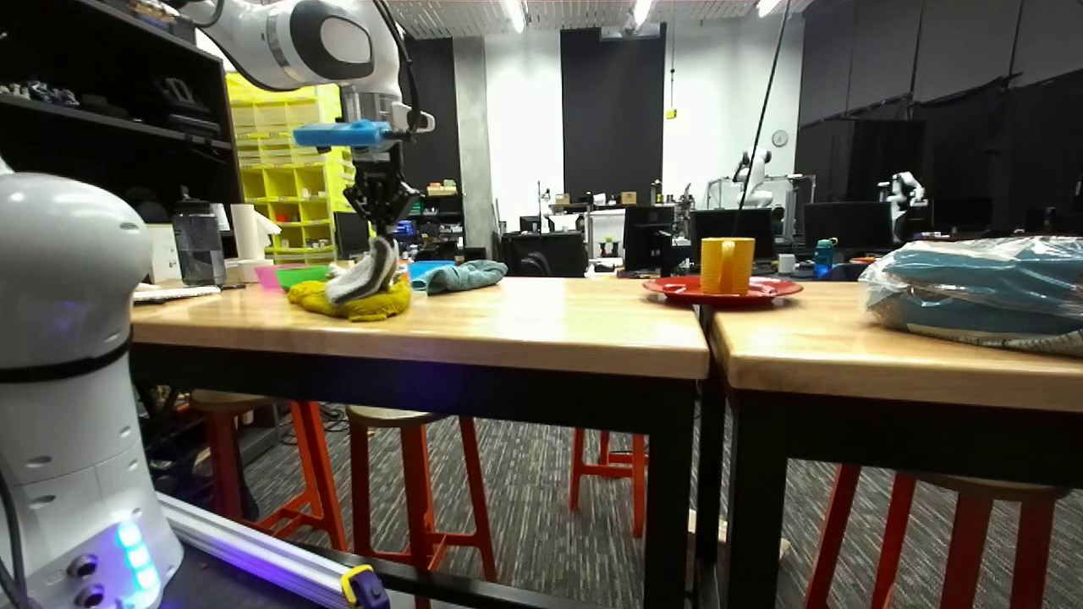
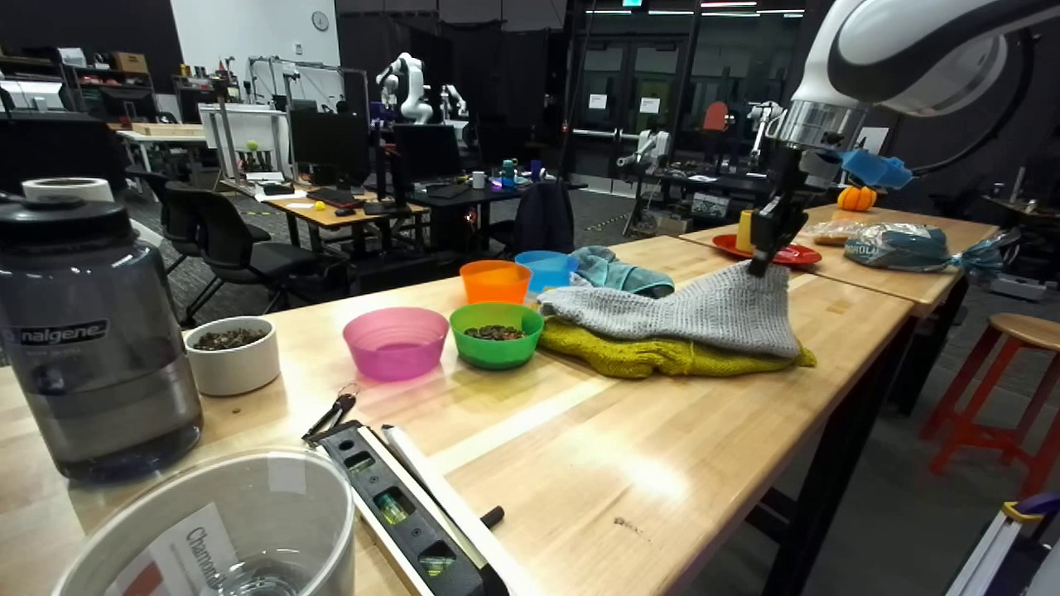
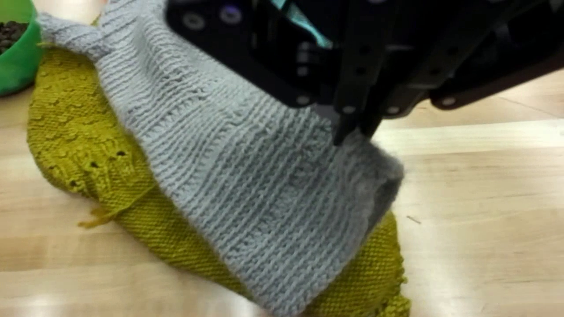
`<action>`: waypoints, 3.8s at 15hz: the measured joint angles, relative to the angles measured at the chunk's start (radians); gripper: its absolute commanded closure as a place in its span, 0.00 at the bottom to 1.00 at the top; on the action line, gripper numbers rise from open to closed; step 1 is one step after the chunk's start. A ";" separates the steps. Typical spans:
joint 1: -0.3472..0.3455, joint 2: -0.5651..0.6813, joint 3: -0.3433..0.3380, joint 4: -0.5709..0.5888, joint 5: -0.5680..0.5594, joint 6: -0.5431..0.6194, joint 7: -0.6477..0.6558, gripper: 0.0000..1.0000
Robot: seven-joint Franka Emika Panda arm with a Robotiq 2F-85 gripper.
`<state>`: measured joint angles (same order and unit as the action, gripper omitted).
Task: Fold the grey cloth twice.
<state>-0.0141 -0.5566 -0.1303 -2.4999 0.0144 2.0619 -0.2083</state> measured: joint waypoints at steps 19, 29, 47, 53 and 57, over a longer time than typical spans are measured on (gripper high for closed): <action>-0.140 0.443 -0.085 0.372 -0.146 0.021 -0.087 0.99; -0.167 0.546 -0.094 0.496 -0.146 0.018 -0.100 0.46; -0.107 0.376 0.027 0.399 -0.165 0.043 0.201 0.00; -0.081 0.241 0.105 0.276 -0.190 0.043 0.300 0.00; -0.054 0.178 0.172 0.210 -0.231 0.042 0.352 0.00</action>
<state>-0.0677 -0.3785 0.0414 -2.2902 -0.2162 2.1037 0.1437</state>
